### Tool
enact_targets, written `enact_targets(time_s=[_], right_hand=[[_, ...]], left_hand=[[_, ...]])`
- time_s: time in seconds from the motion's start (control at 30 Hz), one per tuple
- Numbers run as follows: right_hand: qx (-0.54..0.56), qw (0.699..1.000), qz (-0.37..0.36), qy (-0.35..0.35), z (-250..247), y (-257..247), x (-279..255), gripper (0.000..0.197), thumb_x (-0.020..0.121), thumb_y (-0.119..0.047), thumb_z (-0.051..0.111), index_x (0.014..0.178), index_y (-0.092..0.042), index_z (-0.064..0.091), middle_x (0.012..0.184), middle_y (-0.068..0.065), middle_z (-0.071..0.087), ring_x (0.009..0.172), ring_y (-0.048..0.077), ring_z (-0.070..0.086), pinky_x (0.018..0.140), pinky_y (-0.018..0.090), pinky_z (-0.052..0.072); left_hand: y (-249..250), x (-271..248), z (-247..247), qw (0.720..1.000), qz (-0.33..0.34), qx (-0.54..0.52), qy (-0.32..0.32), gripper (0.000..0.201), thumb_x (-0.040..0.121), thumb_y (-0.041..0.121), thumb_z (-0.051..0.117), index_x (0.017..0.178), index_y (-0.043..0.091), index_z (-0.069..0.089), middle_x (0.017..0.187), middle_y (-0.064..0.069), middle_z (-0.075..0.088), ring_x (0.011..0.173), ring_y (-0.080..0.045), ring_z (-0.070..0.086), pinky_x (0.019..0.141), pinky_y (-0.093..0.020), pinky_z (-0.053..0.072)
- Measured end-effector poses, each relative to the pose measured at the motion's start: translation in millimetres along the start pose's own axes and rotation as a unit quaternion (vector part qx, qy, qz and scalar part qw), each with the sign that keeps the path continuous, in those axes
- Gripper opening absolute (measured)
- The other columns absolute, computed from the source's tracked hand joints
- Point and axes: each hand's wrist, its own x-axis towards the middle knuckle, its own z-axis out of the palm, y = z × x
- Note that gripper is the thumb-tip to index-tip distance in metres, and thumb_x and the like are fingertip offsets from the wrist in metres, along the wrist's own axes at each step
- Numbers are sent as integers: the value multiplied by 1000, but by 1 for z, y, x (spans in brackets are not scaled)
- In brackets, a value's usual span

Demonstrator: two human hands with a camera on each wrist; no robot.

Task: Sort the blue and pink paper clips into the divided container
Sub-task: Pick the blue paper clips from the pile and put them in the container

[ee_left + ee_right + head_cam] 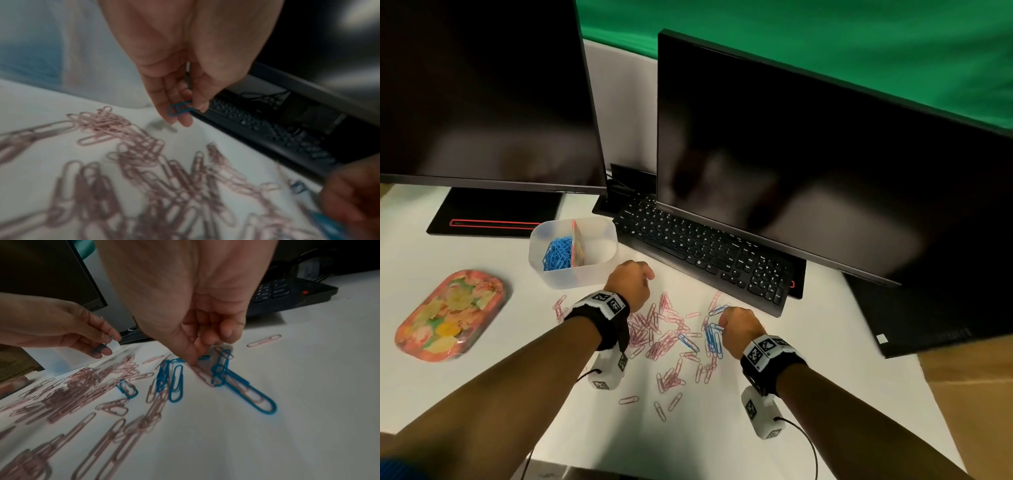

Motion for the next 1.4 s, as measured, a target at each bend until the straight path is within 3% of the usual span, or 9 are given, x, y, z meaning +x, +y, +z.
enact_targets(time_s=[0.17, 0.37, 0.7, 0.83, 1.0, 1.1, 1.17, 1.3, 1.4], right_hand=[[-18, 999, -28, 11, -5, -5, 1, 31, 86, -2, 54, 115, -11, 62, 119, 8, 57, 108, 25, 59, 88, 32, 53], [6, 999, -49, 10, -6, -7, -1, 36, 82, 5, 49, 111, -13, 61, 112, 8, 63, 101, 25, 62, 76, 28, 50], [150, 988, -44, -3, 0, 12, -7, 30, 84, -6, 49, 108, -19, 60, 111, 3, 60, 94, 19, 56, 76, 25, 45], [368, 929, -37, -30, 2, 28, -10, 21, 86, -7, 47, 85, -24, 59, 74, -2, 55, 58, 13, 46, 58, 24, 39], [597, 797, 53, -79, 5, 27, -18, 14, 71, -14, 47, 68, -6, 58, 65, 9, 48, 57, 22, 52, 51, 27, 43], [652, 750, 71, -83, 6, 25, -21, 21, 82, -4, 38, 67, -5, 53, 63, 10, 51, 55, 25, 53, 50, 26, 38], [631, 769, 67, -73, 7, 22, -21, 15, 78, -9, 43, 65, -8, 51, 62, 11, 49, 52, 23, 47, 51, 26, 32], [324, 946, 24, 6, 11, 16, -24, 18, 82, -28, 58, 84, -11, 61, 83, 6, 62, 78, 23, 58, 63, 26, 43], [150, 987, -16, 52, 17, 4, -30, 35, 87, -38, 58, 110, -11, 59, 106, 4, 64, 100, 24, 61, 77, 28, 47]], left_hand=[[27, -37, 12, 989, 57, -117, -68, 20, 88, 1, 45, 88, 14, 60, 85, -3, 60, 71, -15, 56, 59, -22, 46], [32, -62, 46, 948, 251, 121, -155, 18, 84, 13, 54, 95, 23, 64, 100, 6, 53, 83, -14, 55, 77, -26, 49], [25, -54, 51, 960, 209, 121, -141, 7, 85, 17, 54, 87, 22, 60, 91, 1, 64, 82, -20, 60, 70, -29, 49], [24, -55, 46, 981, 131, 13, -143, 18, 87, 12, 51, 98, 22, 62, 89, 0, 68, 80, -22, 65, 70, -29, 55], [25, -57, 40, 967, 29, -171, -184, 16, 88, 10, 59, 95, 21, 69, 95, 1, 70, 90, -15, 65, 82, -25, 50], [30, -60, 32, 938, -37, -276, -207, 10, 89, 7, 55, 90, 11, 64, 92, -7, 70, 56, -1, 58, 59, -22, 43], [31, -61, 29, 911, -88, -347, -207, 9, 88, 7, 51, 84, 10, 58, 81, -9, 66, 40, -6, 39, 47, -21, 27], [31, -61, 34, 863, -162, -434, -201, 12, 83, 18, 45, 73, 14, 51, 65, -4, 54, 47, -12, 28, 47, -23, 20], [36, -62, 38, 829, -199, -488, -188, 18, 84, 27, 45, 69, 19, 46, 56, 2, 39, 48, -14, 25, 49, -26, 20]])
